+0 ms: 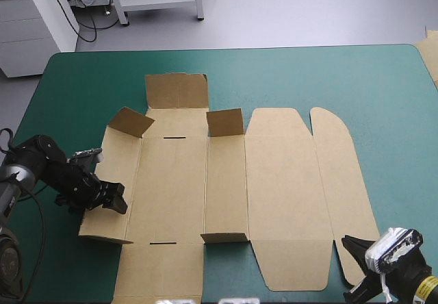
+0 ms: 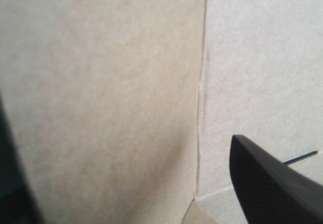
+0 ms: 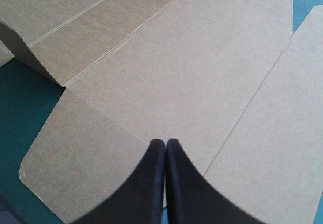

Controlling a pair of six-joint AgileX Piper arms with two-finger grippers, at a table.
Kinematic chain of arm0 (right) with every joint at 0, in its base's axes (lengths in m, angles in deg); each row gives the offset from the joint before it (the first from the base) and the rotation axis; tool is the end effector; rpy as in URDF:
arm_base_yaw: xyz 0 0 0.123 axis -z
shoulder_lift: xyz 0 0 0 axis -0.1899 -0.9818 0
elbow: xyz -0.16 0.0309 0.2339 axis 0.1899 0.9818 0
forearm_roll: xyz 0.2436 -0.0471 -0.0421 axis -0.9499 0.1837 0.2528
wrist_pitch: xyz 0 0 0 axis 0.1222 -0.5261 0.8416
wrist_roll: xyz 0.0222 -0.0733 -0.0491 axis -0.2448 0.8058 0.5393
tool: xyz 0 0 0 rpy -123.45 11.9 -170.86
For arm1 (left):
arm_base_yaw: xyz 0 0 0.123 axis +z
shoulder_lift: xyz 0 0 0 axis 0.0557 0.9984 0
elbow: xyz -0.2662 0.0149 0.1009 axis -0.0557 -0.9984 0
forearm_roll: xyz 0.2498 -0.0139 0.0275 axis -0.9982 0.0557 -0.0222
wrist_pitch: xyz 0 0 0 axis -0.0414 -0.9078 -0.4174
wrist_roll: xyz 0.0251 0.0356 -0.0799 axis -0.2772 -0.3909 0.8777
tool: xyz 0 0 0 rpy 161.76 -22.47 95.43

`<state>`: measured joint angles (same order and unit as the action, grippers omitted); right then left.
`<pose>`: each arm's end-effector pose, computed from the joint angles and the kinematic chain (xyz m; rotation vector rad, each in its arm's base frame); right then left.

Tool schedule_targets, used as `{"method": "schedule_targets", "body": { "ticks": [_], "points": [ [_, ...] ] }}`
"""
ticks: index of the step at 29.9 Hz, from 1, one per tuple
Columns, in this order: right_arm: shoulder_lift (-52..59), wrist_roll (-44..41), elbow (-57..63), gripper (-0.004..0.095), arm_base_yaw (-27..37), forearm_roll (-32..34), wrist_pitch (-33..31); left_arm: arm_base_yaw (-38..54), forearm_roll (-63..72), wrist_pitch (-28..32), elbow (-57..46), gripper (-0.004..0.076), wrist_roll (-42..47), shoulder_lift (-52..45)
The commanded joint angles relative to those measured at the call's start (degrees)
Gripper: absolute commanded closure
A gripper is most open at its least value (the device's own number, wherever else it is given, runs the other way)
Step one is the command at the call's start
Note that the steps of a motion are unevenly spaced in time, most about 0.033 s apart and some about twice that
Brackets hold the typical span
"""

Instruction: Fold the box

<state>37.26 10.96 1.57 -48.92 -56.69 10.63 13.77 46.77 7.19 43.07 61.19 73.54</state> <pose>0.0308 0.0184 0.2795 -0.6647 1.9518 0.3482 0.2422 0.0128 0.2196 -0.0289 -3.0436 0.5784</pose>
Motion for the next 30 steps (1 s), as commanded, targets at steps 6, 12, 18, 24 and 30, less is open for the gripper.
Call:
{"method": "schedule_targets", "body": {
  "ticks": [6,12,18,24,30],
  "points": [
    [-0.71,0.10,-1.42,0.0926,0.33,0.54,3.89,0.06,3.65,-4.56,1.00,0.0459,-1.59,-1.52],
    [-0.71,0.10,-1.42,0.0926,0.33,0.78,3.89,0.06,2.81,-5.20,1.00,0.0729,-5.30,-1.52],
    [-0.71,0.10,-1.42,0.0926,0.33,1.17,3.89,-2.30,-1.74,-5.20,3.85,0.0732,-6.20,-1.74],
    [-0.71,0.10,-1.42,0.0926,0.33,1.17,3.89,-12.98,-14.37,-3.10,12.27,0.0732,-2.89,-1.74],
    [-0.71,0.10,-1.42,0.0926,0.33,1.17,3.89,-21.74,-24.94,-1.03,21.95,0.0732,-1.18,-1.74]
  ]
}}
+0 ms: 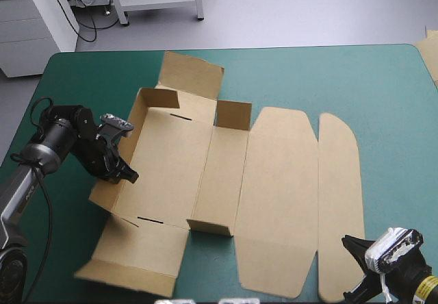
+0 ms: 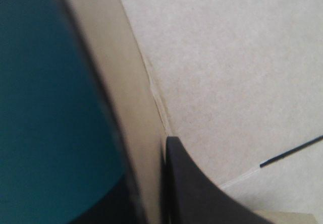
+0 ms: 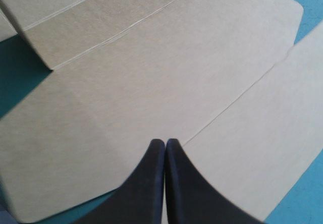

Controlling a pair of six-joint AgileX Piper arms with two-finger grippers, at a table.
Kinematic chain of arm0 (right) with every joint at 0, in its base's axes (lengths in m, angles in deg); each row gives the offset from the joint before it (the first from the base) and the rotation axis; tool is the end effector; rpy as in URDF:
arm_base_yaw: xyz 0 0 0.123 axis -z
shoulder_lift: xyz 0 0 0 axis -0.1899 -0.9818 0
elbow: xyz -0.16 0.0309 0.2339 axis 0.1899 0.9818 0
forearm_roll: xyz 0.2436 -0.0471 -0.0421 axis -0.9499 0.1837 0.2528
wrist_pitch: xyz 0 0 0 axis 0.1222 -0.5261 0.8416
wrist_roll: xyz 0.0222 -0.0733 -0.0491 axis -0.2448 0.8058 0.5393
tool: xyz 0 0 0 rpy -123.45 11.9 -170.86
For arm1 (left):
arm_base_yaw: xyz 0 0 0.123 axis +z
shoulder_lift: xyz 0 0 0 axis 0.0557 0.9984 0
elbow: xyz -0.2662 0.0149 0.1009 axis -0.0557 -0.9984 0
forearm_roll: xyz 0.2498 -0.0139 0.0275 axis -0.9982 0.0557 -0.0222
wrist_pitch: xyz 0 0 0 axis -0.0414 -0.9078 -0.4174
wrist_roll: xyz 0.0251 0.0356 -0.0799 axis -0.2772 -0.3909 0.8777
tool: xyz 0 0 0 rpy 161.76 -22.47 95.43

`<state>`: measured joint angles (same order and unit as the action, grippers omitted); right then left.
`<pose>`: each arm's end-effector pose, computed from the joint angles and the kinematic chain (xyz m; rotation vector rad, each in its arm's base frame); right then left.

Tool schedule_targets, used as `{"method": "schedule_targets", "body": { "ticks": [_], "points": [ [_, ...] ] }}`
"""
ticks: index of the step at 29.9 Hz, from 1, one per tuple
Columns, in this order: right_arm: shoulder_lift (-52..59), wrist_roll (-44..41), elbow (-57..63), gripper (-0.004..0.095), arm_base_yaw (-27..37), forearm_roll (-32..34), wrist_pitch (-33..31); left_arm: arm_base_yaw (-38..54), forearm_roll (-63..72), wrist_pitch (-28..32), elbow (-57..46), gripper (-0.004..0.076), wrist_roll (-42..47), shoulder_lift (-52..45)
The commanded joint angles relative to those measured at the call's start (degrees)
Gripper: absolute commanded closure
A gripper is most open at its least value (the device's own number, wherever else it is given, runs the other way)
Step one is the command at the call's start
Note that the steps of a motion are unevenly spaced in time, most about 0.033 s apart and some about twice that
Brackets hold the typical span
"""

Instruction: Fold the box

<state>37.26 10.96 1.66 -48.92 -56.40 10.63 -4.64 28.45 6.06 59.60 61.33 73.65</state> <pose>0.0311 0.0182 0.2791 -0.6661 1.9521 0.3419 0.2786 -0.0439 0.2830 0.7230 2.9259 -0.0740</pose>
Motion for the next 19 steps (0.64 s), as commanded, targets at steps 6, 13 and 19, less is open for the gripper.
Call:
{"method": "schedule_targets", "body": {
  "ticks": [6,13,19],
  "points": [
    [-0.71,-0.41,-1.52,0.0926,0.33,0.88,3.89,-9.08,-17.17,1.38,12.14,0.0732,-1.32,-1.85],
    [-0.71,-0.97,-1.52,0.0926,0.33,0.88,3.78,-13.14,-24.88,10.95,13.52,0.0732,-1.70,-1.85],
    [-0.71,-1.19,-1.52,0.0926,0.33,0.88,3.78,-19.02,-25.45,16.30,13.52,0.0732,-6.08,-1.85]
  ]
}}
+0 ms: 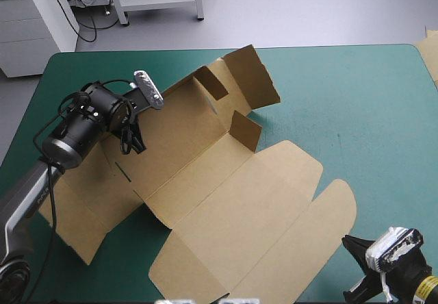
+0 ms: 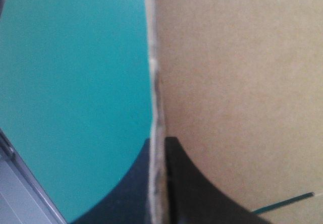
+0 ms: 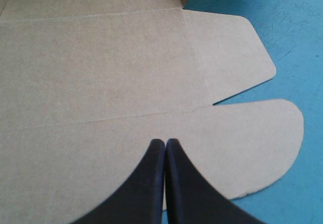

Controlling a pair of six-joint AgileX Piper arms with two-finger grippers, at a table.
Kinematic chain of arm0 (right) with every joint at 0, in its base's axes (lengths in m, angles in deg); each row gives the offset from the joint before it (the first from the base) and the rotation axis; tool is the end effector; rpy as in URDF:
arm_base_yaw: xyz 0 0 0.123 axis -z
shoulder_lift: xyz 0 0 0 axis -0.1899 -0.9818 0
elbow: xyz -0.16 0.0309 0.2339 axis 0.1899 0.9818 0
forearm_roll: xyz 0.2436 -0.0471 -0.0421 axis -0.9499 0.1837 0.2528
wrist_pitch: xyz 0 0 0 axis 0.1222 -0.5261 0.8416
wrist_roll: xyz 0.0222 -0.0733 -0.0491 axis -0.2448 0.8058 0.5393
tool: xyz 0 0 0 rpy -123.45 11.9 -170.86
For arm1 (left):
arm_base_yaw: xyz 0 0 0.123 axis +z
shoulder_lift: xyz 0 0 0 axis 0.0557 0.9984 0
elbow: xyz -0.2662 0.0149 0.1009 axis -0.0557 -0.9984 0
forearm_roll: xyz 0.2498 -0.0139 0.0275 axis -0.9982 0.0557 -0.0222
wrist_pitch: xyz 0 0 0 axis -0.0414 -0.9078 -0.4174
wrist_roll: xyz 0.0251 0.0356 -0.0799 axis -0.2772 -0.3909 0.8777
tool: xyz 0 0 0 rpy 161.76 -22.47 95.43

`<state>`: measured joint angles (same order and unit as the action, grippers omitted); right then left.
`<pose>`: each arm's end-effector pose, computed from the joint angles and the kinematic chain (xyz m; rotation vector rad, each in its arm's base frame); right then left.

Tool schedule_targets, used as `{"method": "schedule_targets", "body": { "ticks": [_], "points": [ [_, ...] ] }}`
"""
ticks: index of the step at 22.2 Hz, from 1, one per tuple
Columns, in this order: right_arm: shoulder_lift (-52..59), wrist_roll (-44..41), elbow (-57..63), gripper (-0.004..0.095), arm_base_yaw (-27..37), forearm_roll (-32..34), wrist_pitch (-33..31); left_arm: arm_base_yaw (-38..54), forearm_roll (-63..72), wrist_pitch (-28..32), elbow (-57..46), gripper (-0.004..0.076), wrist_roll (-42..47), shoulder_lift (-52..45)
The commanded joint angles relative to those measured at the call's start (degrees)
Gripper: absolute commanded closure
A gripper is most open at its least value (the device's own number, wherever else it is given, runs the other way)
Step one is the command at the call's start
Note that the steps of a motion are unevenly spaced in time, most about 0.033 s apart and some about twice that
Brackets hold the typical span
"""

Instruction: Fold the box

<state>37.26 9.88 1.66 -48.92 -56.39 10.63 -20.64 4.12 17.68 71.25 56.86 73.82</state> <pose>0.0311 0.0182 0.2791 -0.6480 1.9594 0.3534 0.3031 -0.1039 0.3495 1.2015 2.2926 0.4756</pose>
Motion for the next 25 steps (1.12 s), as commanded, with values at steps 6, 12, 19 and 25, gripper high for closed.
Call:
{"method": "schedule_targets", "body": {
  "ticks": [6,12,19,25],
  "points": [
    [-0.71,-0.11,-1.52,0.0926,0.33,1.00,3.78,-15.05,-8.56,12.10,1.71,0.0733,-6.29,-2.02],
    [-0.71,-0.11,-1.52,0.0926,0.33,1.05,3.78,-19.86,-10.54,14.93,0.33,0.0733,-7.56,-2.02],
    [-0.71,-0.11,-1.52,0.0926,0.33,2.11,3.78,-28.77,-33.75,24.93,-13.74,0.0733,10.68,-5.65],
    [-0.71,-0.40,-1.52,0.0926,0.33,2.55,3.78,-28.91,-49.47,28.88,-19.87,0.0733,22.89,-9.01]
  ]
}}
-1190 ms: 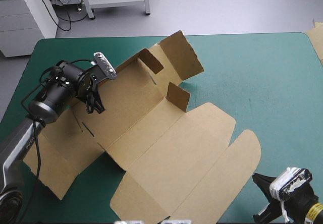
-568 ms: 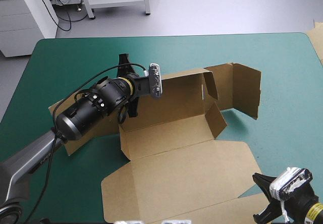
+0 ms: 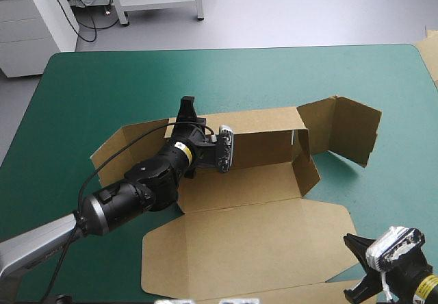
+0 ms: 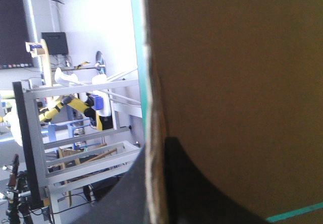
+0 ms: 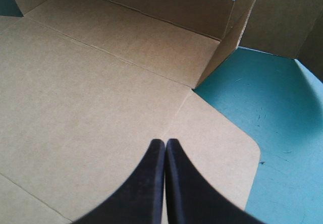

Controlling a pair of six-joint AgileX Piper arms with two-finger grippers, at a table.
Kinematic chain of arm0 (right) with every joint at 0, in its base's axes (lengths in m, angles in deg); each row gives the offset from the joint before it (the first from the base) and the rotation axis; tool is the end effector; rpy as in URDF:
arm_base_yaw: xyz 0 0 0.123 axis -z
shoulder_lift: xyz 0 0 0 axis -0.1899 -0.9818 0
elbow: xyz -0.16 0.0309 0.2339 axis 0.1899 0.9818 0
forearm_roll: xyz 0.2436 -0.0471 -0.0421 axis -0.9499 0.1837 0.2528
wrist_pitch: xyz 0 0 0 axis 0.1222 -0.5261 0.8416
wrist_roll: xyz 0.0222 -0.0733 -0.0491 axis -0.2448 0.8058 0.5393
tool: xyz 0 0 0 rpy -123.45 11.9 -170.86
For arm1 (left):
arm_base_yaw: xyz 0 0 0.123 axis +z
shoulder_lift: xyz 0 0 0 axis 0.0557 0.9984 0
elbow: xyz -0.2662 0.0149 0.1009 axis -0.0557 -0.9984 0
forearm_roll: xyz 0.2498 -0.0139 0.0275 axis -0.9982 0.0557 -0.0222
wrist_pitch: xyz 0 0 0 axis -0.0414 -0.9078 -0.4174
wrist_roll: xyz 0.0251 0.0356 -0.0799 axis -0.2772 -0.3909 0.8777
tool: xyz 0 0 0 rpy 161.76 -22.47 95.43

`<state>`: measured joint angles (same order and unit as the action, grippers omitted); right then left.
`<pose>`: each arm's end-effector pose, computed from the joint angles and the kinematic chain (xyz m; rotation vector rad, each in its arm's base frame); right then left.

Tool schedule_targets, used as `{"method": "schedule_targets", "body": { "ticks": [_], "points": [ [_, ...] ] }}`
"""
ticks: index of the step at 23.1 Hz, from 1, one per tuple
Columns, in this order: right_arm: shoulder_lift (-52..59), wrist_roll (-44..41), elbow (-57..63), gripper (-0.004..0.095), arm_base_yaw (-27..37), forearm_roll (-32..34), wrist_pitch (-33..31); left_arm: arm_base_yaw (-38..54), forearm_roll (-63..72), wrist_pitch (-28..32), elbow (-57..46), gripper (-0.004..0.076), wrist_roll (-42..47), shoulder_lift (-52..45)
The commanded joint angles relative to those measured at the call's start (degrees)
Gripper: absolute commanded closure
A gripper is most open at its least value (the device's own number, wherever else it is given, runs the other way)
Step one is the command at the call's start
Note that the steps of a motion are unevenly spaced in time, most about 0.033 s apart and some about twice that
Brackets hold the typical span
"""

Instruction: Fold the box

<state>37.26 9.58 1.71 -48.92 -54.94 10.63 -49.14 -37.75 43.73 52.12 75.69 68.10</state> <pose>0.0321 0.0169 0.2789 -0.6471 1.9561 0.3273 0.2243 -0.2191 0.3241 1.6259 1.3445 0.6565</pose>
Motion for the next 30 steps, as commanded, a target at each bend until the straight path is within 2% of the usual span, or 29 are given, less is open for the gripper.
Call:
{"method": "schedule_targets", "body": {
  "ticks": [1,11,16,18,19,20,21,23,27,30],
  "points": [
    [-0.71,-0.10,-1.56,0.0926,0.33,1.10,3.78,-0.41,-8.31,2.97,-1.60,0.0733,4.05,-3.54],
    [-0.71,0.02,-1.56,0.0926,0.33,1.10,3.78,-0.41,-9.19,4.20,-4.28,0.0733,4.34,-6.17],
    [-0.71,-1.03,-1.56,0.0911,0.33,1.60,3.78,-0.41,-9.19,5.35,-4.28,0.0732,7.23,-6.26],
    [-0.71,-1.54,-1.29,0.0842,0.33,2.29,4.00,-0.41,-9.19,5.11,-4.28,0.0732,8.45,-6.40],
    [-0.71,-1.54,-1.04,0.0747,0.33,2.32,4.92,-0.41,-8.80,5.11,-4.28,0.0732,9.54,-6.92],
    [-0.71,-1.54,-0.90,0.0706,0.33,2.44,5.20,-0.41,-8.68,4.95,-4.28,0.0732,9.83,-7.11],
    [-0.71,-1.80,-0.54,0.0595,0.33,2.43,5.99,-0.41,-8.57,4.50,-4.28,0.0732,9.82,-7.53],
    [-0.71,-2.06,-0.22,0.0491,0.33,2.59,6.48,-0.41,-8.57,4.34,-4.28,0.0731,9.82,-8.07],
    [-0.71,-2.39,0.14,0.0481,0.33,2.59,7.49,-0.41,-6.81,4.34,-4.28,0.0729,7.50,-8.33],
    [-0.71,-2.39,0.14,0.0481,0.33,2.59,7.49,-0.41,-0.47,2.85,-4.28,0.0729,2.13,-8.33]
  ]
}}
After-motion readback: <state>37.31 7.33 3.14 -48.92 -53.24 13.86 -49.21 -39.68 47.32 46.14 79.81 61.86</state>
